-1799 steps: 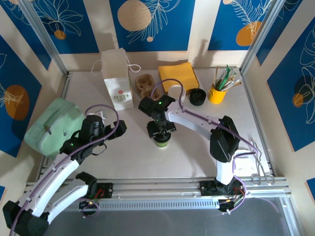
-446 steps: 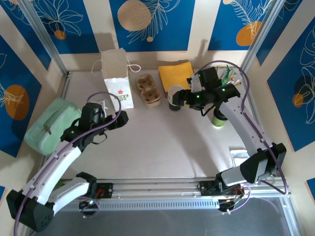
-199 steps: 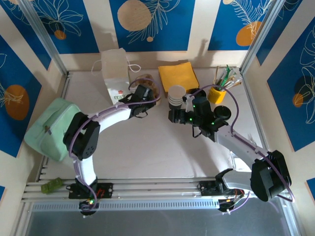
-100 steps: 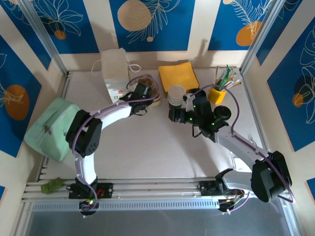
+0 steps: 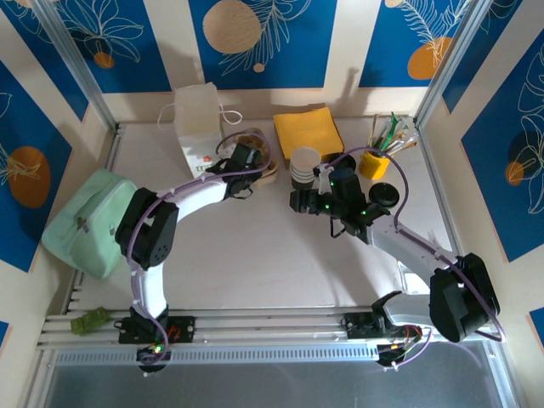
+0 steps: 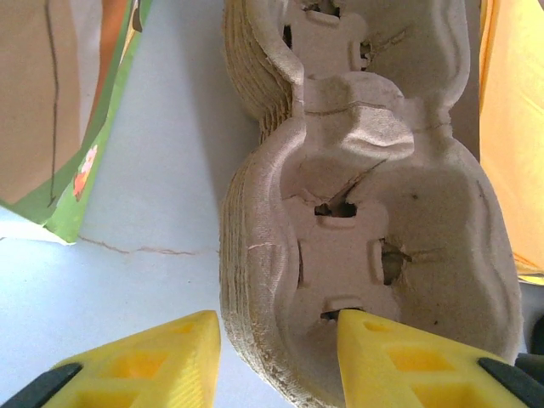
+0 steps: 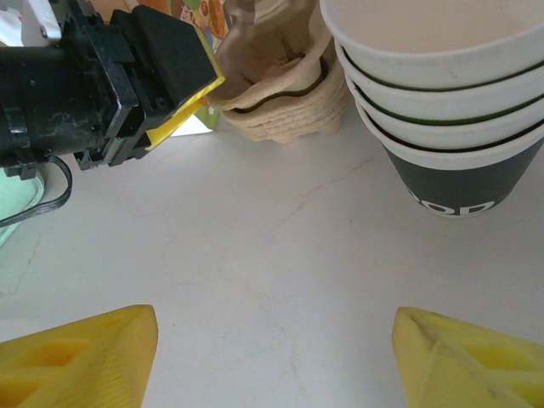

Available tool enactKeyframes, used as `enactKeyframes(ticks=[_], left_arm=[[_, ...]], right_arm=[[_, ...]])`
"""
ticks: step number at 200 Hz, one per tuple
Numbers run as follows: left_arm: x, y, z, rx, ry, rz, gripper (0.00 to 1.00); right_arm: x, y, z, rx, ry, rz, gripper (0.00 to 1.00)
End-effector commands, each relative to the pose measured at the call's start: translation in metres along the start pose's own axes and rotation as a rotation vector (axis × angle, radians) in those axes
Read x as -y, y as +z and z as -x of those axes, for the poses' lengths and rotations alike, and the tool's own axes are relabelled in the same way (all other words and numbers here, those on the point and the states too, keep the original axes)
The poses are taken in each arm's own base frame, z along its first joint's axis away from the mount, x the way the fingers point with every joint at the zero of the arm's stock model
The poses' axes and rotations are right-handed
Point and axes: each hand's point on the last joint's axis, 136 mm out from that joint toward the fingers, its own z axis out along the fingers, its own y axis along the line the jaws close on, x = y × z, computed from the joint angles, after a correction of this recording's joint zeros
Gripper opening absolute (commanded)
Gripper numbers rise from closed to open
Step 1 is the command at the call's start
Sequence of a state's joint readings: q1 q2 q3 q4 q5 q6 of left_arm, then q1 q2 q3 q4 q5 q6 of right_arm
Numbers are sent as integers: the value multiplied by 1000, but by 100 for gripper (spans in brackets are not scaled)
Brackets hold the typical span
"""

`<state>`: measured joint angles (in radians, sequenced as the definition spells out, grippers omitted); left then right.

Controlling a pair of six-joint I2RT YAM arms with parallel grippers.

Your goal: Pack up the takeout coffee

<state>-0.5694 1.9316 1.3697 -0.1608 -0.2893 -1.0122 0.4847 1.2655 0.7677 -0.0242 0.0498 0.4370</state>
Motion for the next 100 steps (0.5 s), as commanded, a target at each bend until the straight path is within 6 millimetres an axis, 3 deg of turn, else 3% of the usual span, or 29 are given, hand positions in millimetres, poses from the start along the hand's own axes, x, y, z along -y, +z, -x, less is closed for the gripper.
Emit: enactKeyframes(ticks=[1, 58, 100], left_arm=[[4, 7, 10, 27, -24, -6, 37], [11, 11, 9, 16, -52, -55, 26], [12, 7, 12, 27, -51, -64, 25]], right_arm=[[-4, 0, 8, 12, -22, 0, 74], [-2, 2, 7, 4, -22, -8, 74], [-2, 3, 7, 0, -21, -9, 74]])
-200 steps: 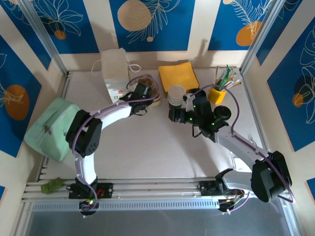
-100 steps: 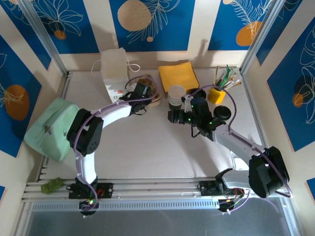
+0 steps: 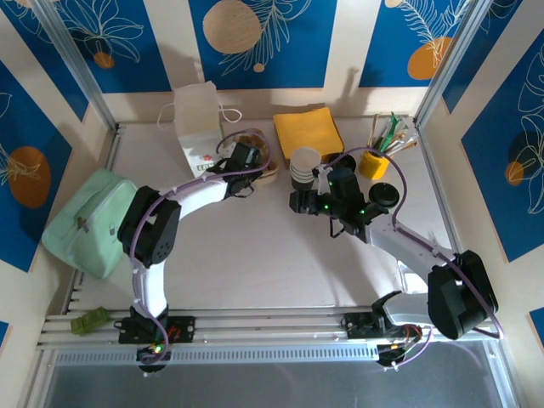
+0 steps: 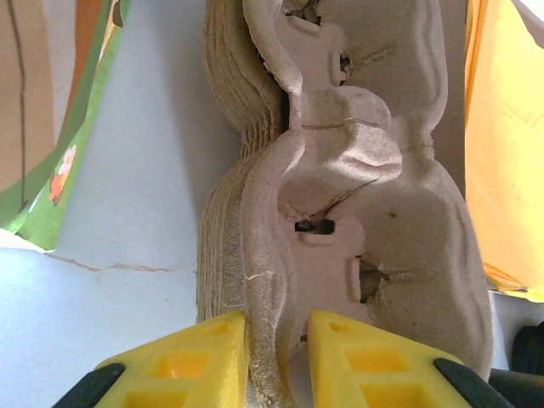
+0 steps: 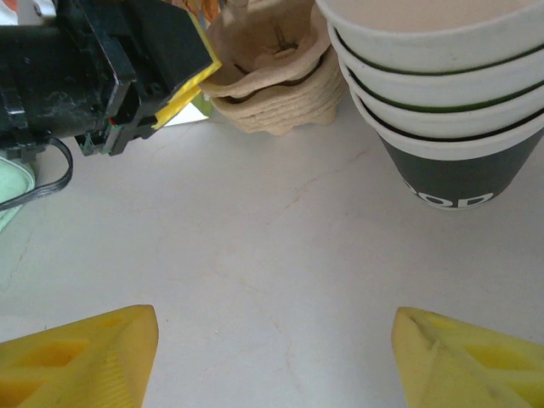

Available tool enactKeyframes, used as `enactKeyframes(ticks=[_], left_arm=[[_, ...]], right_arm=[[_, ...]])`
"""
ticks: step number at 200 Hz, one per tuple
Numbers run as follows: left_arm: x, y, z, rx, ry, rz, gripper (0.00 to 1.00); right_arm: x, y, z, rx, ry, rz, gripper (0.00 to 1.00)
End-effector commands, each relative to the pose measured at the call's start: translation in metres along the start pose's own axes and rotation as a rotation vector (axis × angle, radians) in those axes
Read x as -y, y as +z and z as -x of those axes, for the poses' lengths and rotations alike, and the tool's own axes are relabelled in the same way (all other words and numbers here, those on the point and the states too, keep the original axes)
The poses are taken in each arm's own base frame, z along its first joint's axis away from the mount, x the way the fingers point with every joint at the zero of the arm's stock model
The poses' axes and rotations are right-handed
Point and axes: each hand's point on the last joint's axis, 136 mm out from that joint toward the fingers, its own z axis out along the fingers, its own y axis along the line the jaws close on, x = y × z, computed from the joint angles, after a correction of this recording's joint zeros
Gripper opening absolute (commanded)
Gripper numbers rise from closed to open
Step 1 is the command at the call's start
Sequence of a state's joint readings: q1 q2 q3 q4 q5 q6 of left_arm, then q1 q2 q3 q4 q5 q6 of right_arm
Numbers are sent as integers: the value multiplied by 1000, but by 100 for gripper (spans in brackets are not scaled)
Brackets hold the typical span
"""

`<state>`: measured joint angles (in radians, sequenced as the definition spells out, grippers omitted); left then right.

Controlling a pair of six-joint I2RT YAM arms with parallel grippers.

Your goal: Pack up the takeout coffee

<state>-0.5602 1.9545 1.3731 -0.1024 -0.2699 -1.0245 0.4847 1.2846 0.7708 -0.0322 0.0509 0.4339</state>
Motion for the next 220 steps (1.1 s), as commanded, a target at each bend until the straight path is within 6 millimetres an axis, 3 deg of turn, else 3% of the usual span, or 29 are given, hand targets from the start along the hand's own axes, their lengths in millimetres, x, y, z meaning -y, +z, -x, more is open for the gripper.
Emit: enactKeyframes(ticks=[1, 119, 164, 220], left_arm=[[5, -1, 8, 19, -23, -26, 24], [23, -21, 26, 78, -48, -137, 5], [41, -44, 37, 97, -25, -215, 0], [61, -96, 47, 46, 166, -264, 0]], right_arm=[[-6, -2, 12, 21, -23, 1, 74], [-4, -2, 12, 25, -23, -12, 73], [-3, -1, 12, 34, -23, -16, 73], [-12, -4, 14, 50, -61, -13, 73]])
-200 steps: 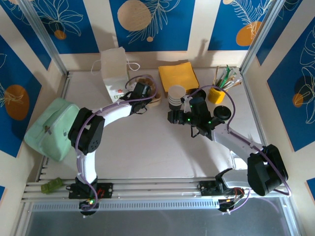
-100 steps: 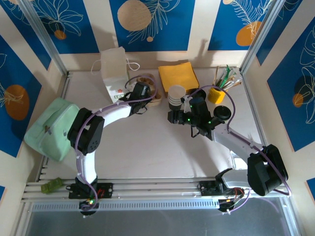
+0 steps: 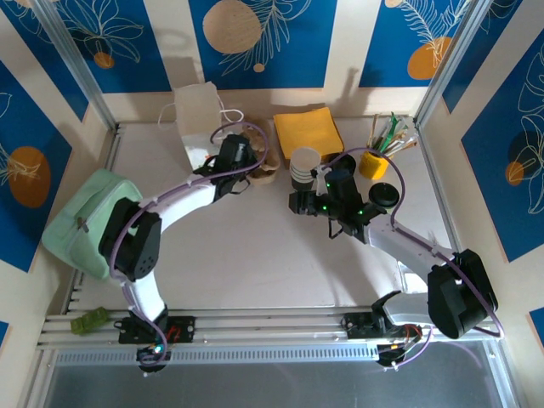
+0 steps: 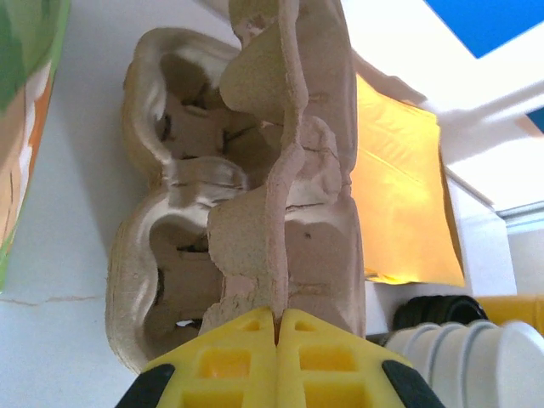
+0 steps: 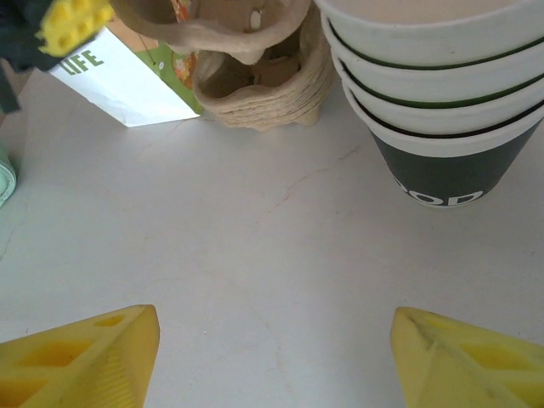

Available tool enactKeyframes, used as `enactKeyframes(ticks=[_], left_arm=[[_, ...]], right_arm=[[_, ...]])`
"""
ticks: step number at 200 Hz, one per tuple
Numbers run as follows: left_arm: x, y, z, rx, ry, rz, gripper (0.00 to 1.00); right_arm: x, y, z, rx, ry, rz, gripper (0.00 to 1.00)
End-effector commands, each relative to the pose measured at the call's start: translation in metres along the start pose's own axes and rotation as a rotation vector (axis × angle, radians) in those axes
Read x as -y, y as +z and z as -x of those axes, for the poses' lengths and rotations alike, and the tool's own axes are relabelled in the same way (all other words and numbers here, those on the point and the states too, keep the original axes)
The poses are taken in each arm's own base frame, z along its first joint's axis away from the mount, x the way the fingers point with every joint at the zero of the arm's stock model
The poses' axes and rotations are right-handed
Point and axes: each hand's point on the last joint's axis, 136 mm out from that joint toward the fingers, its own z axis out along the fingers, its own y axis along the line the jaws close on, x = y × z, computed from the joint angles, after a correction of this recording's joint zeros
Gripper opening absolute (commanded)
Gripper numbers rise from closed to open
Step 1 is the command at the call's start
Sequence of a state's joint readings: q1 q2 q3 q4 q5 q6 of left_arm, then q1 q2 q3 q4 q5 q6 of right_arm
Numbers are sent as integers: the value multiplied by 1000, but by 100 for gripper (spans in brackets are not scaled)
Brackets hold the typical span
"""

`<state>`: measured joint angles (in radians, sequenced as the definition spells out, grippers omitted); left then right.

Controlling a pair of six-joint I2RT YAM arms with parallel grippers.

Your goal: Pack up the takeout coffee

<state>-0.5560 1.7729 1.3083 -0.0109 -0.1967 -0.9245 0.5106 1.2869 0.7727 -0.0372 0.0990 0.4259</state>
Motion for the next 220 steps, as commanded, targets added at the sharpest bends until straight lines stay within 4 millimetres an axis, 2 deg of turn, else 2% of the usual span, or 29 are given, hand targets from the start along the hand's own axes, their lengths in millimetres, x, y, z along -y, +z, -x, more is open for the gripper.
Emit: enactKeyframes(ticks=[1, 27, 51, 79, 109, 130, 156, 183, 220], left_arm=[[25, -33, 18, -26, 111, -65, 0], [30, -65, 17, -86, 204, -70, 0], [34, -97, 10, -158, 278, -106, 0], [30, -138, 2, -233, 355, -121, 0], [24, -177, -17, -320, 396, -190, 0], [24, -202, -34, -392, 409, -264, 0], [30, -233, -51, -484, 433, -370, 0], [32, -260, -63, -547, 448, -441, 0], [38, -282, -71, -561, 449, -551, 0]], right_arm=[[-10, -6, 16, 48, -38, 15, 73], [-16, -14, 22, 77, -59, 36, 73], [-36, -29, 32, 106, -109, 117, 74], [-65, -61, 53, 97, -181, 185, 74], [-92, -92, 67, 50, -245, 193, 75], [-108, -102, 68, -9, -288, 176, 76], [-126, -106, 56, -75, -446, 124, 79], [-131, -111, 53, -112, -535, 29, 83], [-136, -114, 44, -158, -592, -33, 85]])
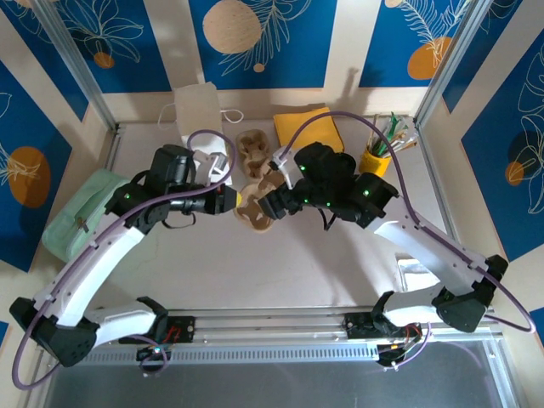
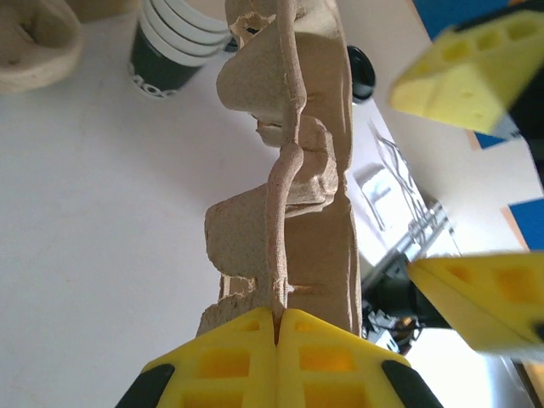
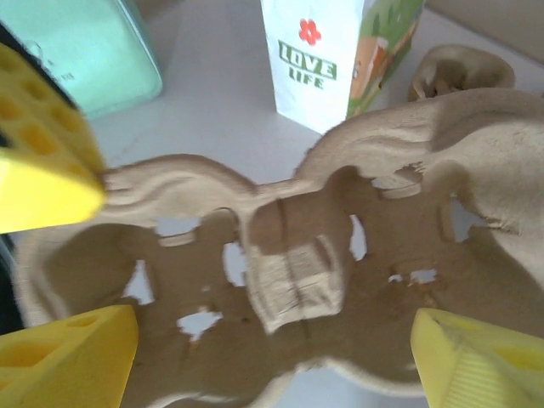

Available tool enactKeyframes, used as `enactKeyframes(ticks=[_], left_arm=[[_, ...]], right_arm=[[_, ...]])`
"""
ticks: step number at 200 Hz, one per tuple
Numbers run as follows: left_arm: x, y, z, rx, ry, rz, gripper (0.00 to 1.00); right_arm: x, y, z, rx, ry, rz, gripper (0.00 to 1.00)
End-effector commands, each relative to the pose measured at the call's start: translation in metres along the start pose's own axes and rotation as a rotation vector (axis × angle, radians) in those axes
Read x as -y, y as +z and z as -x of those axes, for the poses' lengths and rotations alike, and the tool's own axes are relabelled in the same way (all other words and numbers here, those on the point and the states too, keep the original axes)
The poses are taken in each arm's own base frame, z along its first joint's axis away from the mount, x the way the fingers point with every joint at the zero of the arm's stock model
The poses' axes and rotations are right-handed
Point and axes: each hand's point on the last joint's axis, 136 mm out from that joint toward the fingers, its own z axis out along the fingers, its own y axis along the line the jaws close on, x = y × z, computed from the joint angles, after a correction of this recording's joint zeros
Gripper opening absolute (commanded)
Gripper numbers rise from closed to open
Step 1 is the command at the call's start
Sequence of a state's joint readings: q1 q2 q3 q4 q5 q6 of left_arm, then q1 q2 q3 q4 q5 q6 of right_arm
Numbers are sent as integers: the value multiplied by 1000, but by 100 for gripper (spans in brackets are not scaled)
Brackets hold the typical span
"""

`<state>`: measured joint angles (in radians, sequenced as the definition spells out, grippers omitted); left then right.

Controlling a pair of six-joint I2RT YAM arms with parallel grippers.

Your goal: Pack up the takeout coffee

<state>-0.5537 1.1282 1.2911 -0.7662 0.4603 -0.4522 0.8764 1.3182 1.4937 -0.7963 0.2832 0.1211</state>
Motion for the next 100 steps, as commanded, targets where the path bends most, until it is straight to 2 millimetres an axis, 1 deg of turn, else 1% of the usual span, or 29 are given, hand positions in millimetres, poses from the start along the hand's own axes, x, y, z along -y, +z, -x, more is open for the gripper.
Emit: enactKeyframes(ticks=[1, 26, 72, 100], left_arm=[[18, -10, -16, -36, 37, -113, 0], [22, -16, -21, -27, 49, -130, 0], [25, -19, -19, -6, 57, -146, 0], [27, -20, -18, -5, 58, -148, 0]], right_arm=[[9, -9, -15, -83, -61, -99, 85], [6, -7, -21, -124, -83, -135, 85], [-17, 1, -19, -110, -151, -96, 81], [-19, 11, -20, -125, -157, -102, 77]])
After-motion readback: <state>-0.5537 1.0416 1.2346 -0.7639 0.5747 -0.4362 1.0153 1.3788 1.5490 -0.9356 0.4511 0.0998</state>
